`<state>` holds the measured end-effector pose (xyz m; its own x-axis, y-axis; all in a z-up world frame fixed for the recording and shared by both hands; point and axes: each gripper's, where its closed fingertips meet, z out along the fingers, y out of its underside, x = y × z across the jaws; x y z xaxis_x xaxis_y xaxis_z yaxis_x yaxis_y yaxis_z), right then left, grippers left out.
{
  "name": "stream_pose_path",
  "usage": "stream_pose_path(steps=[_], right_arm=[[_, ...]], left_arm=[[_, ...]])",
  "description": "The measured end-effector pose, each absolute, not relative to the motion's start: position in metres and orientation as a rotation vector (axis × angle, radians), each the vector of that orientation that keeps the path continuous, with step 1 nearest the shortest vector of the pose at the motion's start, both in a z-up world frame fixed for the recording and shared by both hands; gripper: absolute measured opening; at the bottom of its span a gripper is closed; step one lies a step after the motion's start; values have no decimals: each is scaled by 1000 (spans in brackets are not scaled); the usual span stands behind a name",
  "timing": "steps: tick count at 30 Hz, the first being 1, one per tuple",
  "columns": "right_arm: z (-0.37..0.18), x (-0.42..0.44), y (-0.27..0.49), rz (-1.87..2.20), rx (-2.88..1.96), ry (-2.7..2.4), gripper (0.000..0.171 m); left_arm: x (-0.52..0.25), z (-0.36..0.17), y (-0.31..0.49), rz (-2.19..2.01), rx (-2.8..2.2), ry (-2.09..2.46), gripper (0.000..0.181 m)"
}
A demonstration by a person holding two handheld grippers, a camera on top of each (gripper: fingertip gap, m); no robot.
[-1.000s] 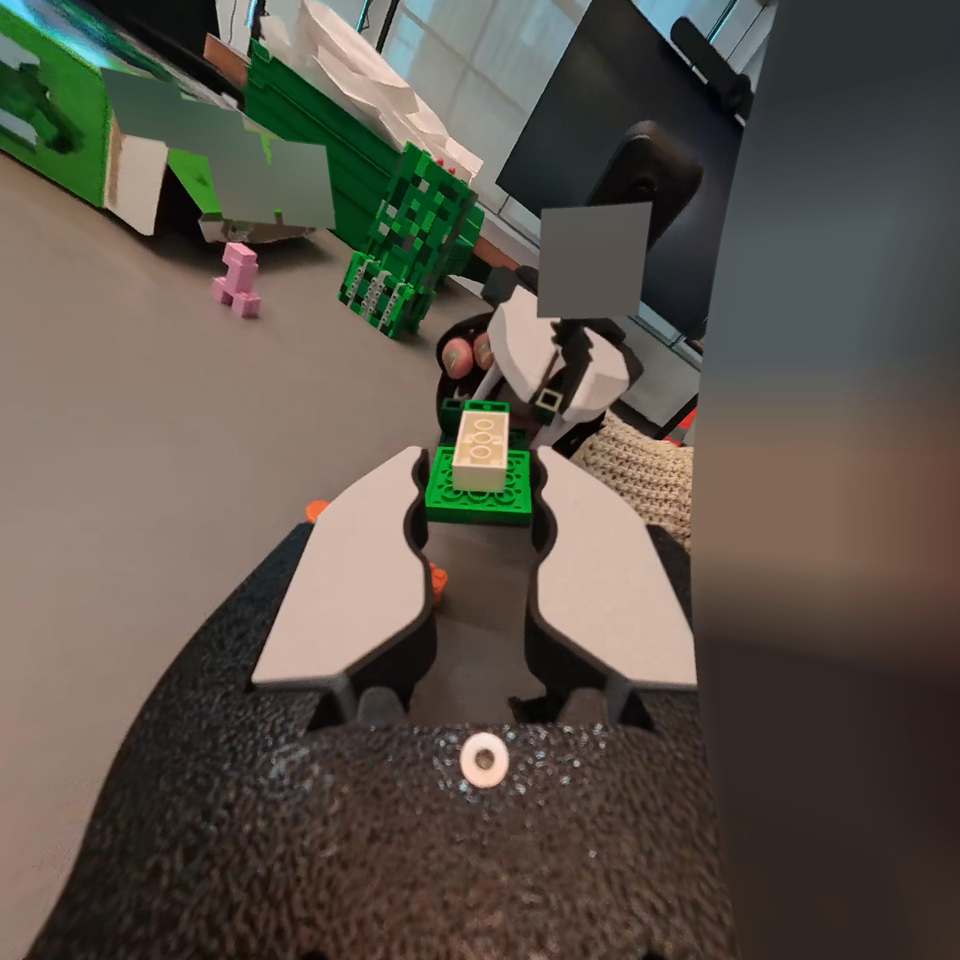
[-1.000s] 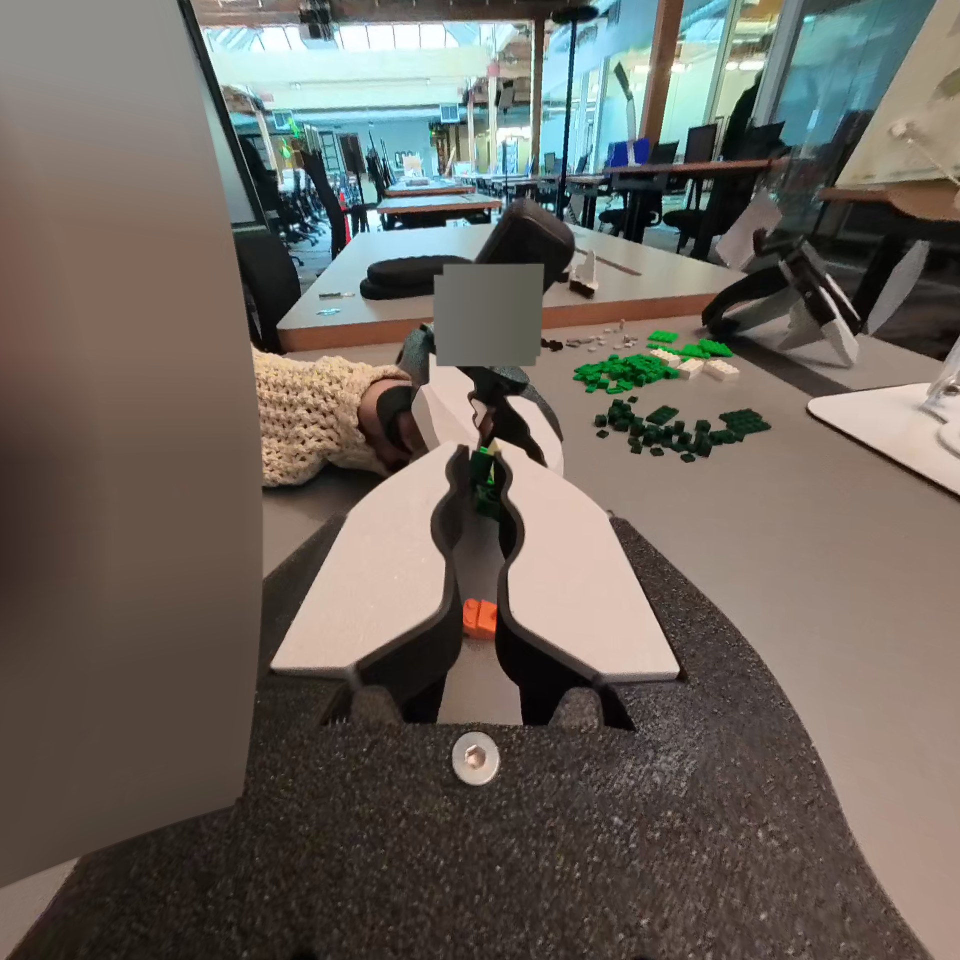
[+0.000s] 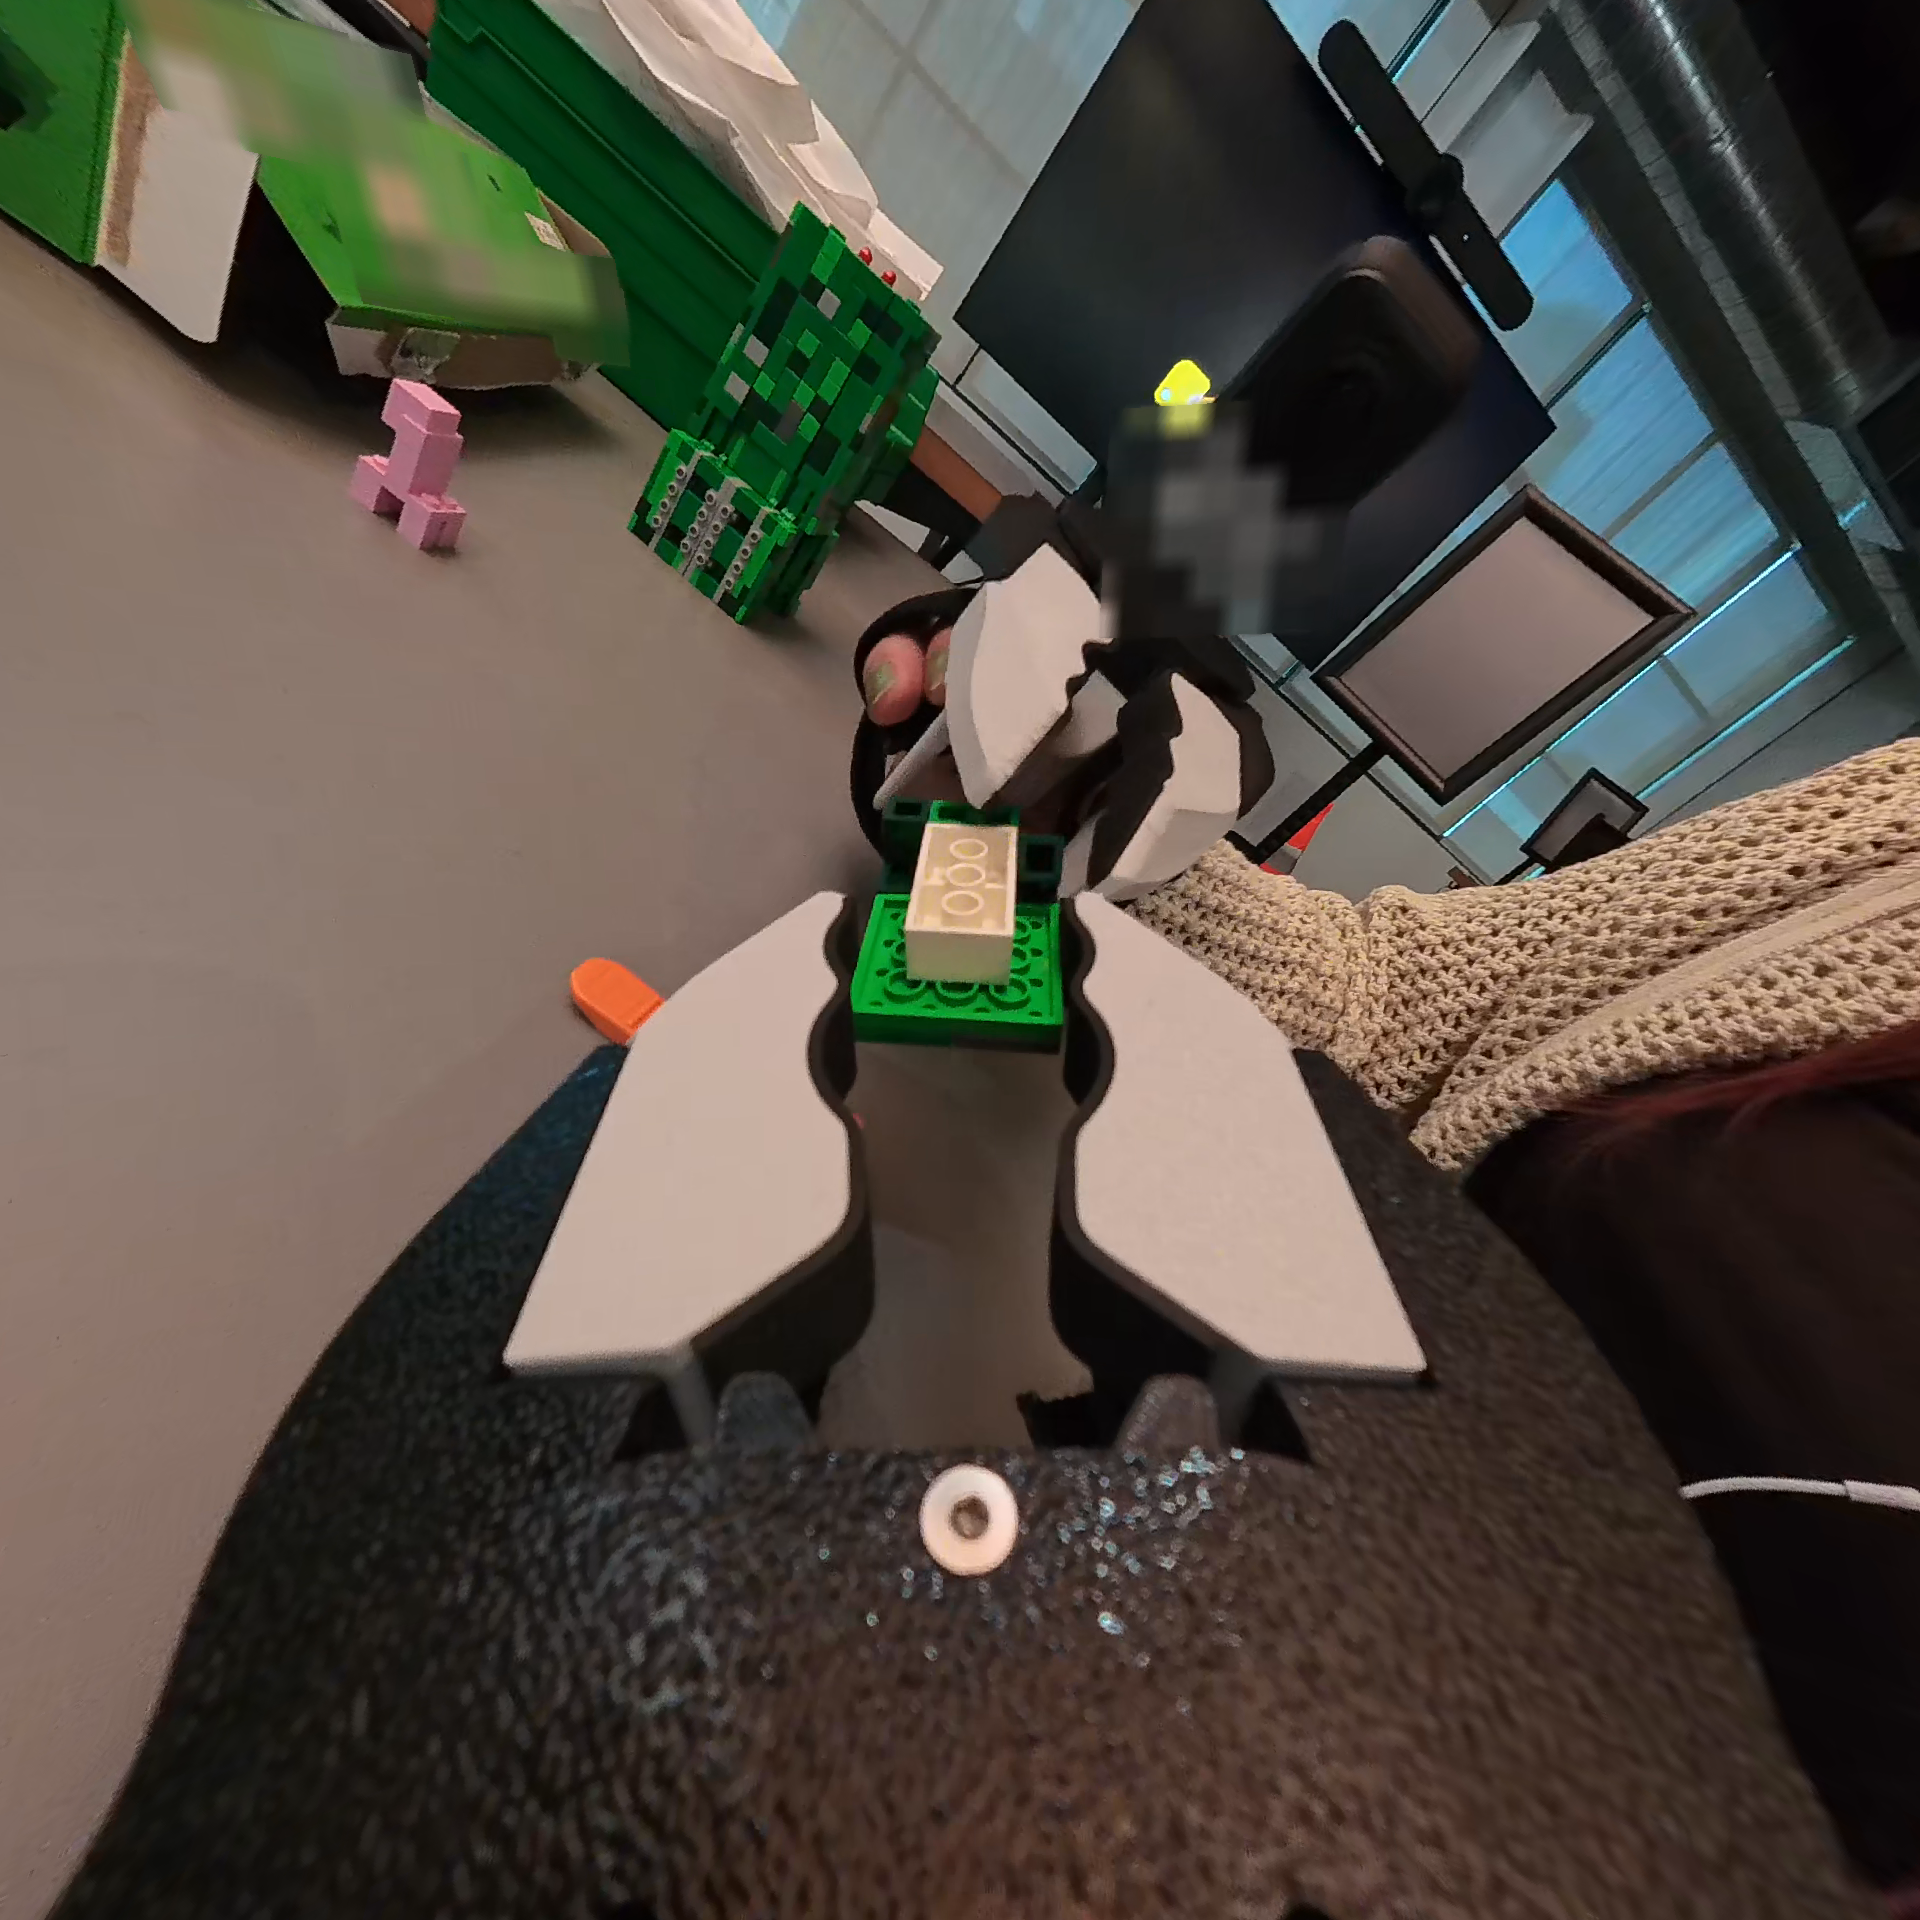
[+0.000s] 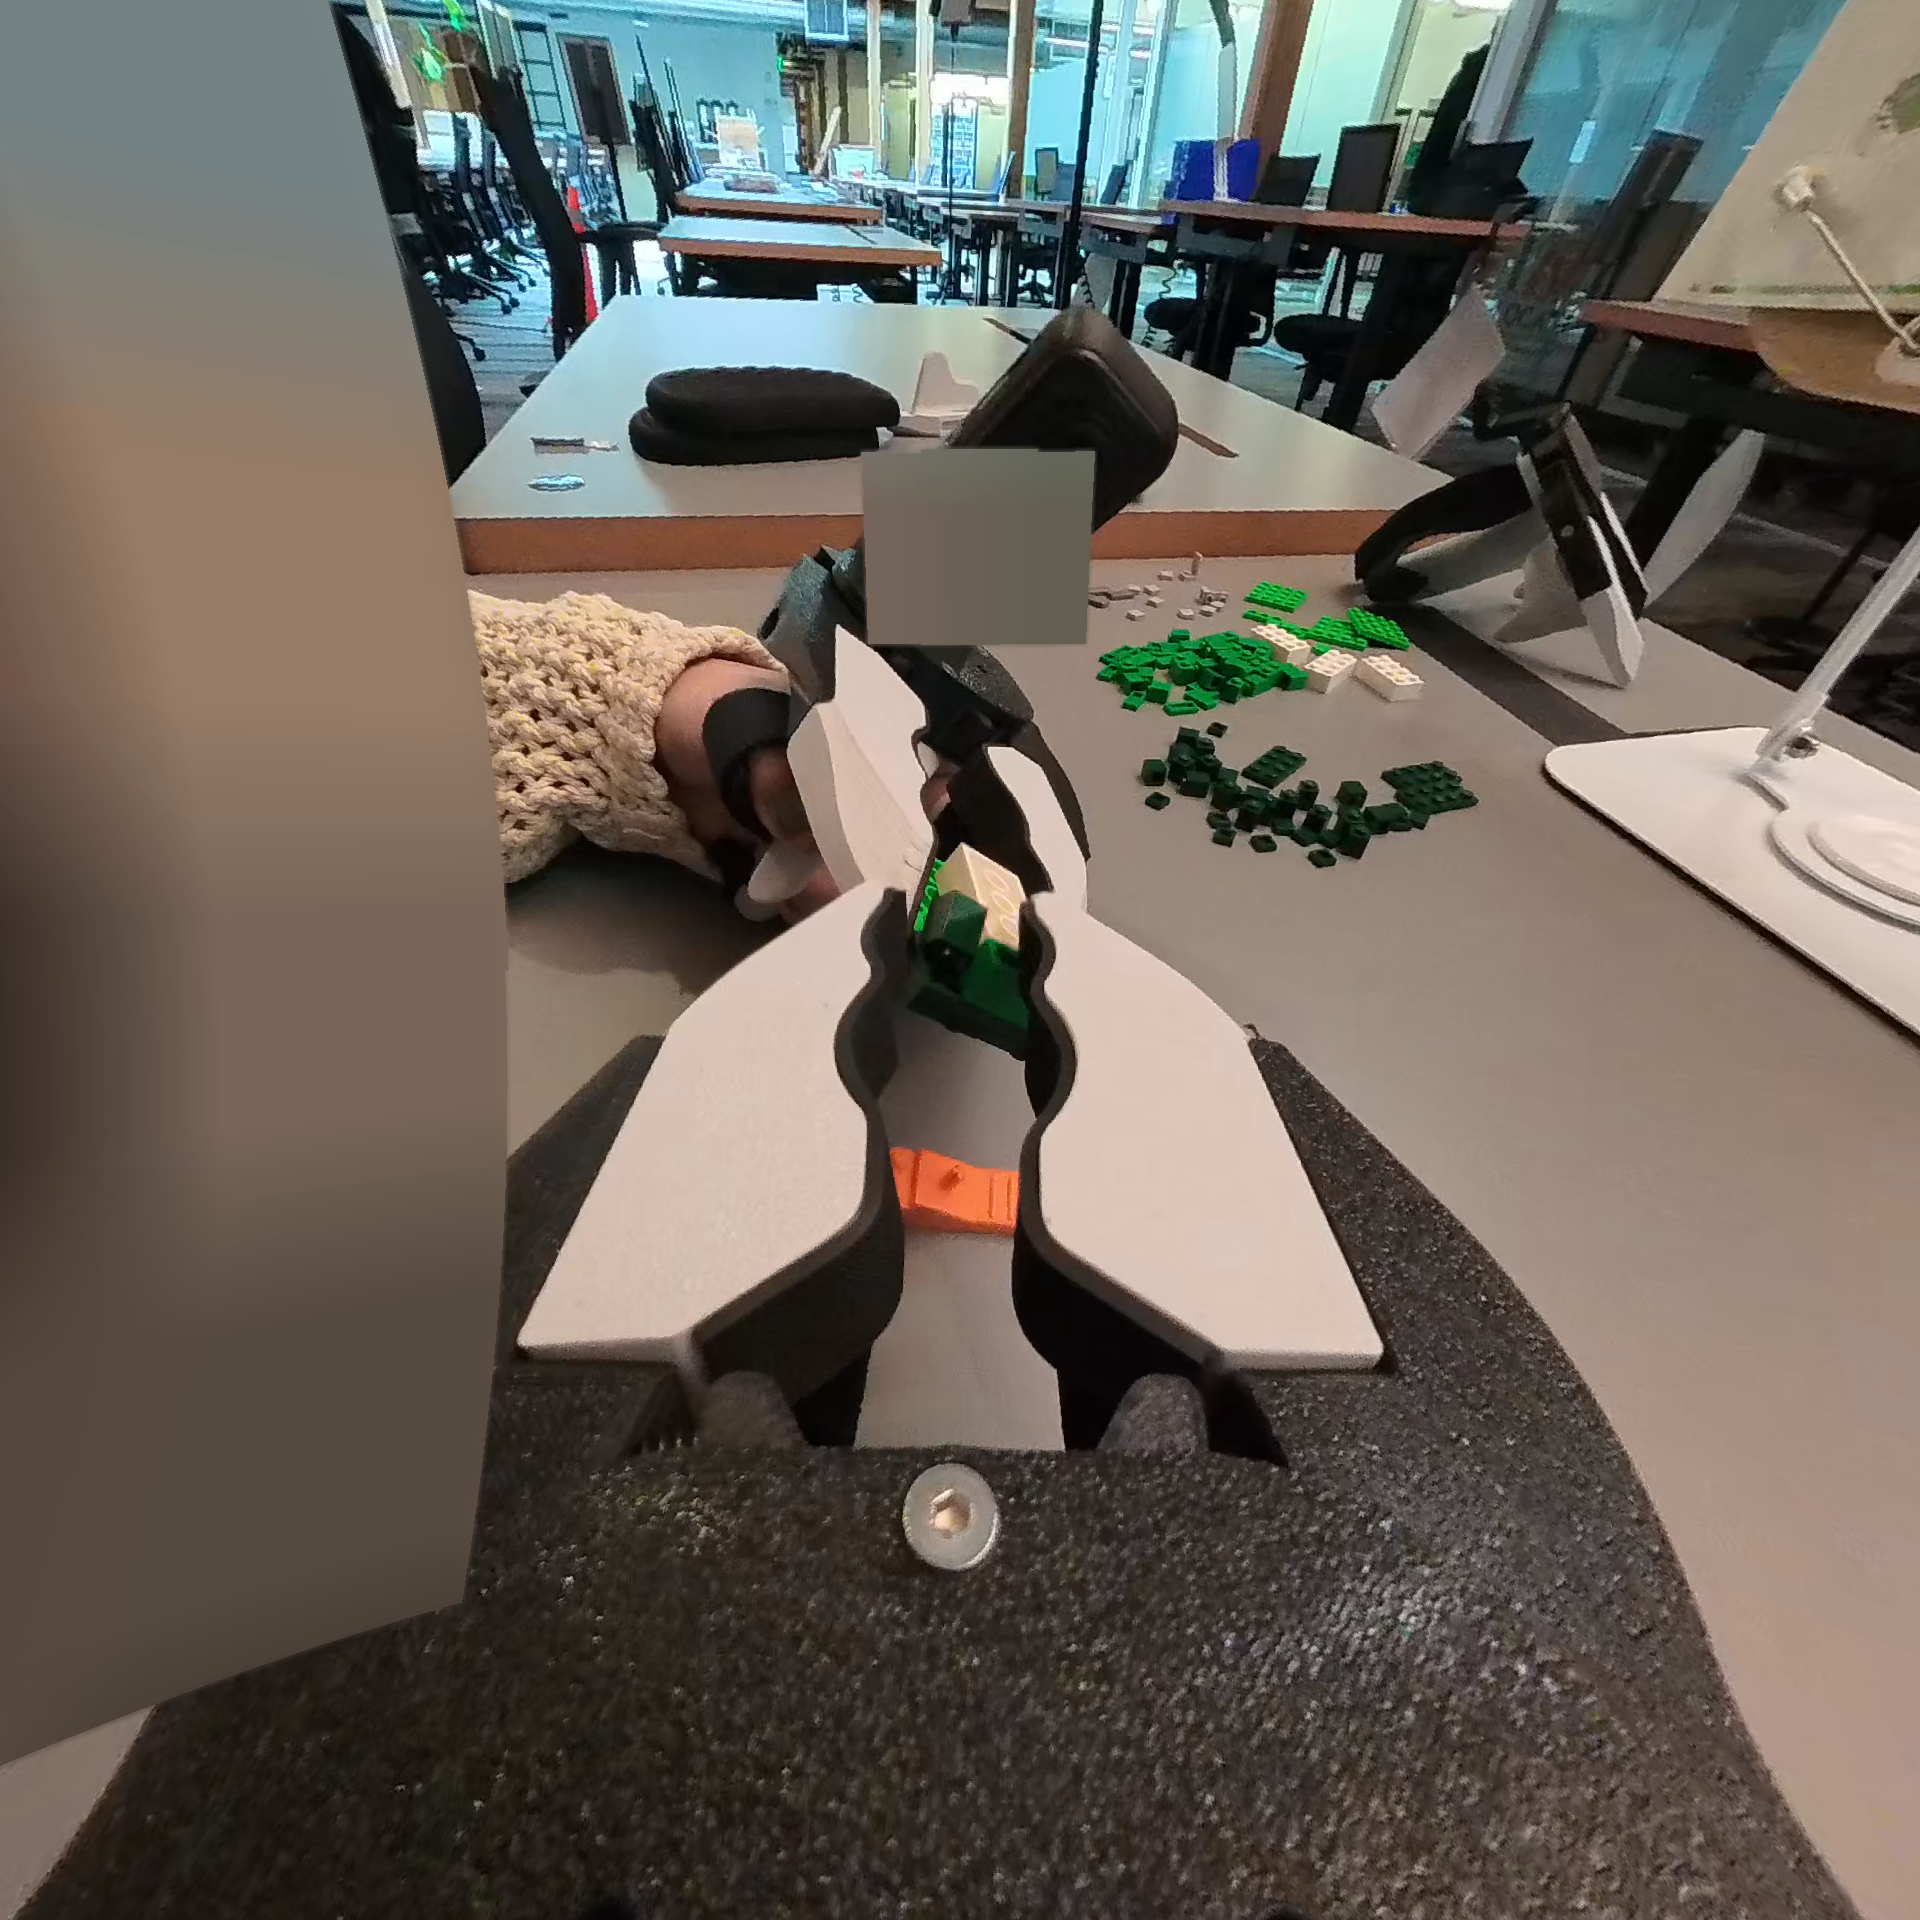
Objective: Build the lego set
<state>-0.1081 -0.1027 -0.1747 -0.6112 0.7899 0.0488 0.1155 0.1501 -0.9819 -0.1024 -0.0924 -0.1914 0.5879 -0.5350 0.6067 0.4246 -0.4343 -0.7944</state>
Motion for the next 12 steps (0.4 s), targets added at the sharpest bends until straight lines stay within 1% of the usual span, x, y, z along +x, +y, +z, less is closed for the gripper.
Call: stream_pose_path(steps=[1,12], right_arm=[[-175,-108,-103,1499,-863,-1854,20],[-177,-108,-99,1415,-856,-1875,20]], left_arm=[[-102,-192,-92,-1079,-1710,92,36],[-103,-191,-92,-1081,-1707,90,36]])
